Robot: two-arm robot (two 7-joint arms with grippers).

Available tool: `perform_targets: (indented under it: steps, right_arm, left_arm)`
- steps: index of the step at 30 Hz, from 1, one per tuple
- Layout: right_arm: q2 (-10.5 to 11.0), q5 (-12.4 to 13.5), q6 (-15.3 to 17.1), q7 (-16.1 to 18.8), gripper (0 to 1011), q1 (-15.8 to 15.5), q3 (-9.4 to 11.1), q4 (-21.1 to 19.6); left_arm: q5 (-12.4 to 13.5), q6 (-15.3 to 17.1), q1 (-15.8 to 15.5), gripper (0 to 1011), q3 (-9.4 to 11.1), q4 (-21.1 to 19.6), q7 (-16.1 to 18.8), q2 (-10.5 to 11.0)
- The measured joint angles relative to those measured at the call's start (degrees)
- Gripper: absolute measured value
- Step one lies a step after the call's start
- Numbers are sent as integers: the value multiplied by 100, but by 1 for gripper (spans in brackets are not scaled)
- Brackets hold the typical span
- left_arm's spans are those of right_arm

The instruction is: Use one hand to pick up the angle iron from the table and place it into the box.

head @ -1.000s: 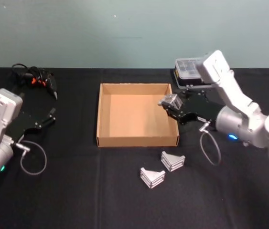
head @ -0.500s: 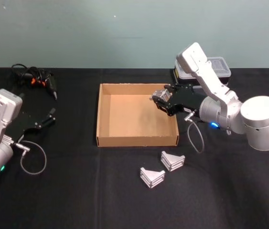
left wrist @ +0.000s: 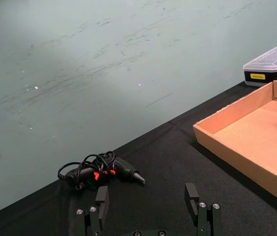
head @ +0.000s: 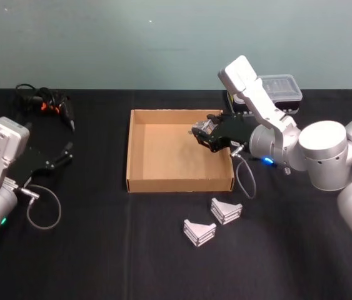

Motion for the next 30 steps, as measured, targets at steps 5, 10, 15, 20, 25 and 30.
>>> perform_targets:
  steps: [5, 10, 15, 20, 25, 30]
  right_arm:
    - [-96, -128, 7, 12, 484, 168, -84, 295]
    - [-165, -184, -28, 63, 484, 270, -115, 494]
    - [-167, -187, -36, 69, 484, 276, -117, 499]
    - [-161, -184, -36, 68, 488, 265, -114, 482]
    - [-155, -181, -36, 68, 627, 258, -111, 466]
    - [-153, -176, -35, 64, 762, 253, -108, 457]
  left_arm:
    - [0, 0, 0, 1011, 0, 0, 0, 0]
    - [0, 0, 0, 1011, 0, 0, 0, 0]
    - [0, 0, 0, 1011, 0, 0, 0, 0]
    - [0, 0, 0, 1011, 0, 0, 0, 0]
    - [0, 0, 0, 1011, 0, 0, 0, 0]
    - [0, 0, 0, 1011, 0, 0, 0, 0]
